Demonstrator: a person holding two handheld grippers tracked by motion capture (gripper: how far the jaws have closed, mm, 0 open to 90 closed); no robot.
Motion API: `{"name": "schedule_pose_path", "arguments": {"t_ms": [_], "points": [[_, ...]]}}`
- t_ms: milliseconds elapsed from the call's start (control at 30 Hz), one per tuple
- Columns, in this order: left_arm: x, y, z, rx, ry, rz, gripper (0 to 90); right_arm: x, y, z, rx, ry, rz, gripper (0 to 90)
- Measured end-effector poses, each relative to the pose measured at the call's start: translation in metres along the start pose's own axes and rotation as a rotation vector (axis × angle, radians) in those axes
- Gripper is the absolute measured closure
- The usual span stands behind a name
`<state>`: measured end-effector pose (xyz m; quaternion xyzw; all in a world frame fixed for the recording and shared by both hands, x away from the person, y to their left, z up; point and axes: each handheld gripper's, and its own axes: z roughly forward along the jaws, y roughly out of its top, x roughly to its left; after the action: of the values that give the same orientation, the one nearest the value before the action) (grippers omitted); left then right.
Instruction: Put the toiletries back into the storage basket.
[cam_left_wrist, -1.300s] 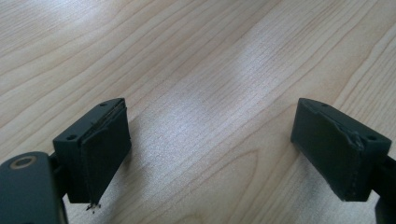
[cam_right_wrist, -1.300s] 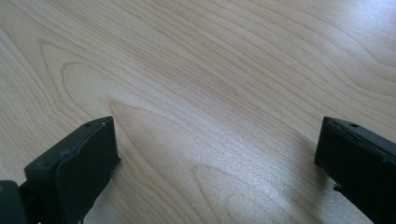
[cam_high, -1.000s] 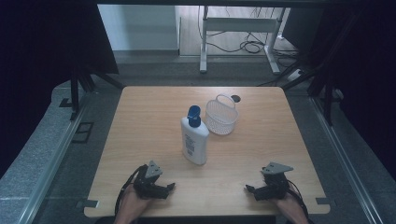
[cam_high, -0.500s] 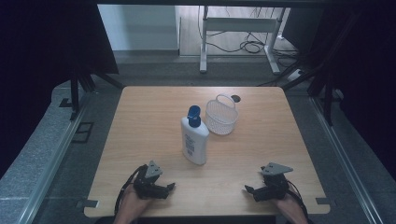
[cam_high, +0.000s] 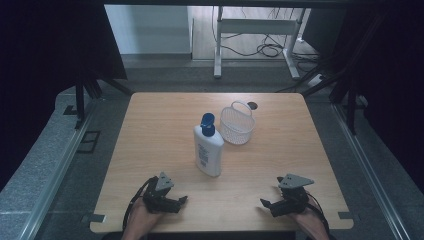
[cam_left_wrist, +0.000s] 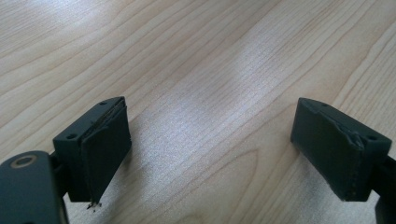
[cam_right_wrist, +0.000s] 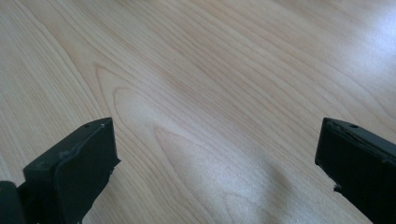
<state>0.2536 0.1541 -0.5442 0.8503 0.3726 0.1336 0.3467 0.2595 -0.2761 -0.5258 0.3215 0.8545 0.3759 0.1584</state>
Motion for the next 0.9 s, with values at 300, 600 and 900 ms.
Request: {"name": "schedule_pose_path", "arguments": {"t_ms": [300,600,900], "points": [[0.000,0.000,0.000,0.000,0.001,-0.003,11.4,0.001,0.008,-0.002,-0.046,0.024,0.014,0.0],[0.000,0.000,0.000,0.000,0.002,-0.005,11.4,0.002,0.020,-0.002,-0.091,0.109,0.062,0.0],[-0.001,0.000,0.000,0.000,0.003,-0.005,11.4,0.001,0.038,-0.001,-0.093,0.118,0.044,0.0]]}}
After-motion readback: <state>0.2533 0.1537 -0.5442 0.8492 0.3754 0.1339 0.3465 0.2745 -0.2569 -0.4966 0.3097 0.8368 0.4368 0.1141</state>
